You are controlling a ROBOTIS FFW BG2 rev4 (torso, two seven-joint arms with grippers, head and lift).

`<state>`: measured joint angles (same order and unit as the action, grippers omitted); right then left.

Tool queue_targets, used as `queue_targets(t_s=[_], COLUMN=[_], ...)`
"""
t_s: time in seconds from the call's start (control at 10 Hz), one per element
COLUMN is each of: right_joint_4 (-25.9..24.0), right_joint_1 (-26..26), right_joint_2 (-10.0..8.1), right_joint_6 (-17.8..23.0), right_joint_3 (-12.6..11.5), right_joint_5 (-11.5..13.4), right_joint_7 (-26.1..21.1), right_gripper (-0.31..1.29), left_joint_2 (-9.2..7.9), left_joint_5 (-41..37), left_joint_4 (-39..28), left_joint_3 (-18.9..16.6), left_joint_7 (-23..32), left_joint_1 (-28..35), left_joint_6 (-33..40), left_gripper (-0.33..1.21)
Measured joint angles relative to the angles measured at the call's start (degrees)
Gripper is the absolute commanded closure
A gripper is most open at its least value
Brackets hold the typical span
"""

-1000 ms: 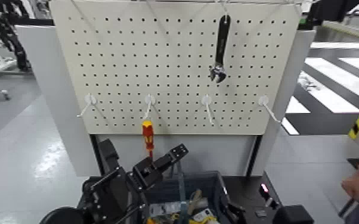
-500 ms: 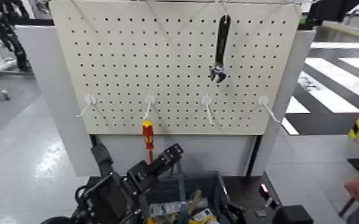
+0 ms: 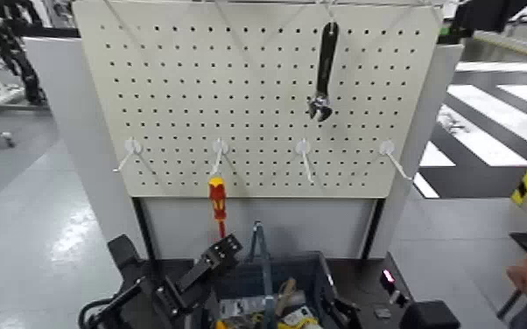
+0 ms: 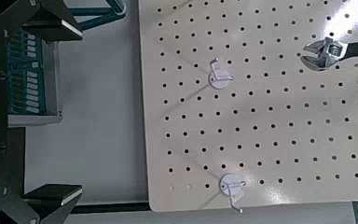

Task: Grasp the handle of the crate.

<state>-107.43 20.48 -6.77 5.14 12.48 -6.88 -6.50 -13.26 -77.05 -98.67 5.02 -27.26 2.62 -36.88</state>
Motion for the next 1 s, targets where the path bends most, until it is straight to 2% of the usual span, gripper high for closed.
queue_targets(t_s=[0.4, 0.6, 1.0], right_joint_4=[0.04, 0.22, 0.54], right_joint_1=[-0.09, -0.17, -0.19], right_joint_2=[-0.12, -0.09, -0.08], right_joint_6=[-0.04, 0.13, 0.54], right_joint_3=[0.21, 0.34, 0.33], right_joint_5=[-0.20, -0.37, -0.58], right_joint_7=[0.05, 0.05, 0.01], right_gripper=[0.15, 0.15, 0.15], left_joint_2=[-0.50, -0.51, -0.77], left_joint_5=[-0.53, -0.93, -1.08], left_joint_4=[-0.29, 1.75, 9.07], left_joint_3=[-2.43, -3.28, -1.69], left_joint_7=[0.87, 1.16, -2.40], left_joint_1=[1.41, 0.97, -3.52], left_joint_6=[-3.44, -5.77, -8.74], left_gripper=[0.08, 0.11, 0.11])
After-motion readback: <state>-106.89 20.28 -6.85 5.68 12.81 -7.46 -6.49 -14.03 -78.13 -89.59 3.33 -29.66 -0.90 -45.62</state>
